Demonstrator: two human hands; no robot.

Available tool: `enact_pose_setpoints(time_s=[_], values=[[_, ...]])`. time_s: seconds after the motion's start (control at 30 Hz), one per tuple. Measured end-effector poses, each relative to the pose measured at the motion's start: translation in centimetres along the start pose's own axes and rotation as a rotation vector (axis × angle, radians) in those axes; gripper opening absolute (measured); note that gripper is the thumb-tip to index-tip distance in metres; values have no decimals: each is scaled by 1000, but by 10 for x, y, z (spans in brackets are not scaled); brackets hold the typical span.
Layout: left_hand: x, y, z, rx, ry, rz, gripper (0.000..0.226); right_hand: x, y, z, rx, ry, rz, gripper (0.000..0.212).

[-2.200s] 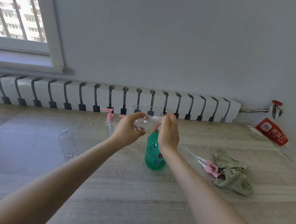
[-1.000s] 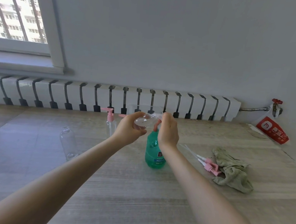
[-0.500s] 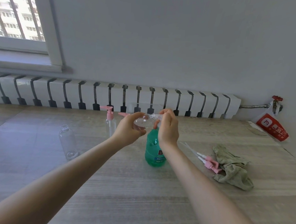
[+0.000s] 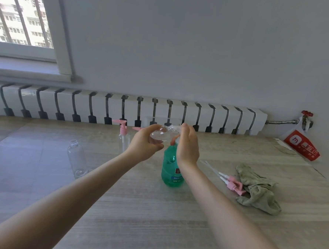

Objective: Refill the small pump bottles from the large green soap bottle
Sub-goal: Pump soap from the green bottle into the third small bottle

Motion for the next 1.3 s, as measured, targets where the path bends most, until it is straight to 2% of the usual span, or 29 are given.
enact_pose_setpoints(time_s=[0.13, 0.37, 0.87, 1.13, 1.3], values=[[2, -1, 0, -3, -23, 8, 49, -1, 0, -1, -13, 3, -16, 37], [4, -10, -3, -4, -50, 5, 53, 0, 0, -2, -41, -105, -44, 23], [-2, -5, -8, 3, -67, 14, 51, -2, 0, 1, 31, -90, 36, 13], [-1, -2, -1, 2, 5, -5, 48, -2, 1, 0, -17, -26, -2, 27], [2, 2, 2, 4, -29, 11, 50, -1, 1, -1, -38, -5, -11, 32]])
Point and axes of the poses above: each hand's wrist, its own y-axis away from the middle knuckle, its own x-axis out of the back of the hand, z = x × y, the point moved 4 cm from there along -y, towards the middle knuckle, and after that the axes turned 9 degrees about x, right-handed, at the moved point
